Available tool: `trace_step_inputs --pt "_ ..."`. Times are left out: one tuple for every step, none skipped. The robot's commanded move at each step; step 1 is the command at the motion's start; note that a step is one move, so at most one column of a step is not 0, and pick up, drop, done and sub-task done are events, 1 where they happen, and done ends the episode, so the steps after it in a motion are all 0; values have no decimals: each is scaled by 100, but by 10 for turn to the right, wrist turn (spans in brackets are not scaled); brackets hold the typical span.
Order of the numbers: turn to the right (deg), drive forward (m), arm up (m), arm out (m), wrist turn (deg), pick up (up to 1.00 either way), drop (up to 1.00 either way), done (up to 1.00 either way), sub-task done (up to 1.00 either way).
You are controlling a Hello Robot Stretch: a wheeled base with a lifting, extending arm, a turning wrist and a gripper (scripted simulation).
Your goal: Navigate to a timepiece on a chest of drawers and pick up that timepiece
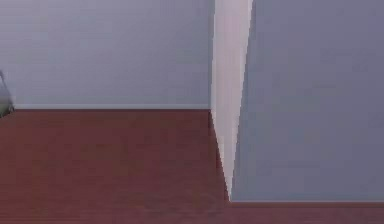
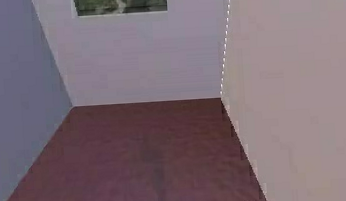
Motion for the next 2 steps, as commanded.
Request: trace_step_inputs --pt "-450 0 0 0 0 0 0 0 0" --pt "-450 0 0 0 0 0 0 0 0"
